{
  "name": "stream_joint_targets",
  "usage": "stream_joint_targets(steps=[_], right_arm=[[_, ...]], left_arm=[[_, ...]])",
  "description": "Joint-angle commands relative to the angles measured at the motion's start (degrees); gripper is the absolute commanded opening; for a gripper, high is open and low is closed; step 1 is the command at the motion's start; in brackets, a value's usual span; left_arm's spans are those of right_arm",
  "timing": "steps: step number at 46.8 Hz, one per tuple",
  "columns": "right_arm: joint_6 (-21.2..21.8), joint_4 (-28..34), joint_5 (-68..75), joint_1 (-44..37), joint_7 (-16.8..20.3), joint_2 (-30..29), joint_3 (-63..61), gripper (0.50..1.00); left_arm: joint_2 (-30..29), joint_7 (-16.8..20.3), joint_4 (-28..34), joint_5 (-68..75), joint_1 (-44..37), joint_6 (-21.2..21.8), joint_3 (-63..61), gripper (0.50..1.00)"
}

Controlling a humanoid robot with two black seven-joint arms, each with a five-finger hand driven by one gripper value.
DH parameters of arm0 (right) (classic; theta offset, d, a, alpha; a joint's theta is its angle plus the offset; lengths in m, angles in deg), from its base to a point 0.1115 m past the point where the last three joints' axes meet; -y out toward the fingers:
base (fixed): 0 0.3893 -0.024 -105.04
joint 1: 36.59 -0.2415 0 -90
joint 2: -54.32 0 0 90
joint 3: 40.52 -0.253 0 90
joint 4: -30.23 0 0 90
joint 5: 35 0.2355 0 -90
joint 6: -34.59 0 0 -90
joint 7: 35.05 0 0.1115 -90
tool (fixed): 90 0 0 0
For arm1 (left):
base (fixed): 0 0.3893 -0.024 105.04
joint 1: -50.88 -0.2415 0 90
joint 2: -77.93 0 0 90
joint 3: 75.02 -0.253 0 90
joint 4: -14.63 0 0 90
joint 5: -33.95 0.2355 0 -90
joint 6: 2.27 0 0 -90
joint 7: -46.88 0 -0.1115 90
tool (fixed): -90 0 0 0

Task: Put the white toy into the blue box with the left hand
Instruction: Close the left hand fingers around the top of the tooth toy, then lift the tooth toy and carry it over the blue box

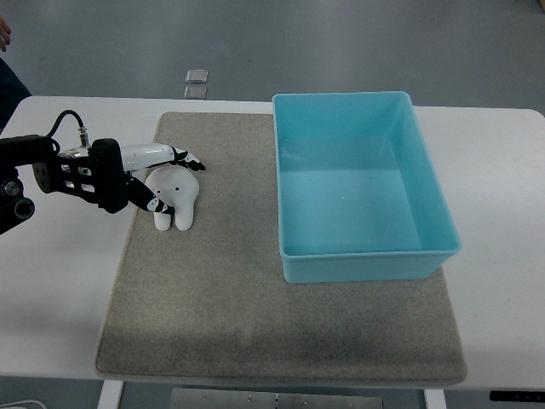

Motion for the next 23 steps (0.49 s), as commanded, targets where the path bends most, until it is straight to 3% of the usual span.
stream_joint_targets(steps=[1, 7, 11, 15, 17, 23], right_arm=[[0.0, -0.1, 0.0, 0.0, 0.0, 0.0, 0.0, 0.936], [0.0, -0.1, 0.0, 0.0, 0.0, 0.0, 0.0, 0.936], [0.0, 0.0, 0.0, 0.0, 0.0, 0.0, 0.0, 0.936], [0.0, 0.0, 0.0, 0.0, 0.0, 0.0, 0.0, 0.936], [0.0, 0.0, 0.0, 0.0, 0.0, 0.0, 0.0, 0.936], [0.0, 0.0, 0.0, 0.0, 0.0, 0.0, 0.0, 0.936]], left_arm=[[0.3, 0.0, 0.2, 0.1, 0.1, 0.1, -0.4, 0.744], [0.3, 0.0, 0.3, 0.1, 0.1, 0.2, -0.4, 0.673], [0.3, 0.0, 0.3, 0.1, 0.1, 0.1, -0.4, 0.660], [0.3, 0.0, 0.3, 0.1, 0.1, 0.2, -0.4, 0.570], [0.3, 0.0, 0.3, 0.0, 0.2, 0.2, -0.4, 0.502], [0.2, -0.1, 0.3, 0.0, 0.7, 0.1, -0.3, 0.500]])
